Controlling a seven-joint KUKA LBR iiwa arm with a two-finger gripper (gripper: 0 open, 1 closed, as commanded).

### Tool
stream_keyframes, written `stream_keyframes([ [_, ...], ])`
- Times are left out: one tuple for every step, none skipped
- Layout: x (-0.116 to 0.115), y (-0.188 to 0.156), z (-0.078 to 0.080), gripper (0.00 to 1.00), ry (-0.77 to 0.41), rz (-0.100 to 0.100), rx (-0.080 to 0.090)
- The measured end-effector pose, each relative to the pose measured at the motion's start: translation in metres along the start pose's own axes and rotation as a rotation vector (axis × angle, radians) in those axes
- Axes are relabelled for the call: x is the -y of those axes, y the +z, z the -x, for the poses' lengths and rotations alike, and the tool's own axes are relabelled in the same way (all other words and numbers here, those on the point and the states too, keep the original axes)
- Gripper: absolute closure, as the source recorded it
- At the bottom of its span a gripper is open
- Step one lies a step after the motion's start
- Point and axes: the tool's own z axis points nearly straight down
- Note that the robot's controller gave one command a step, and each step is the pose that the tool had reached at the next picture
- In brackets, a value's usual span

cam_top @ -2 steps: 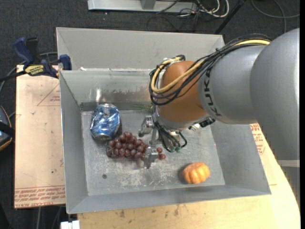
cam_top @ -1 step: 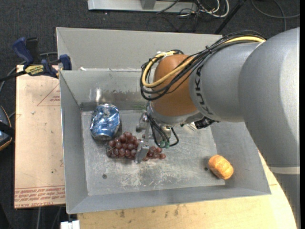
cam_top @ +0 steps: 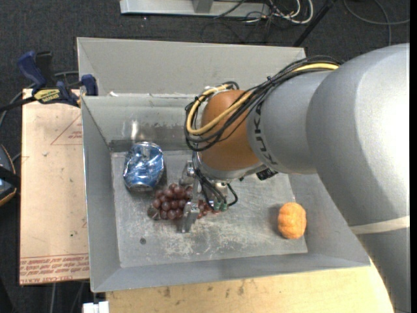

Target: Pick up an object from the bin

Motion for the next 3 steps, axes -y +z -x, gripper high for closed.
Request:
stream_keyframes([
  [-0.0131,-0.0014,0.0122,1.00,0.157,-0.001,0.005],
  [-0.0131,-0.0014,0.0122,1.00,0.157,-0.001,0.005],
  [-0.0129,-0.0038,0.0113,1.00,0.157,-0.001,0.004],
])
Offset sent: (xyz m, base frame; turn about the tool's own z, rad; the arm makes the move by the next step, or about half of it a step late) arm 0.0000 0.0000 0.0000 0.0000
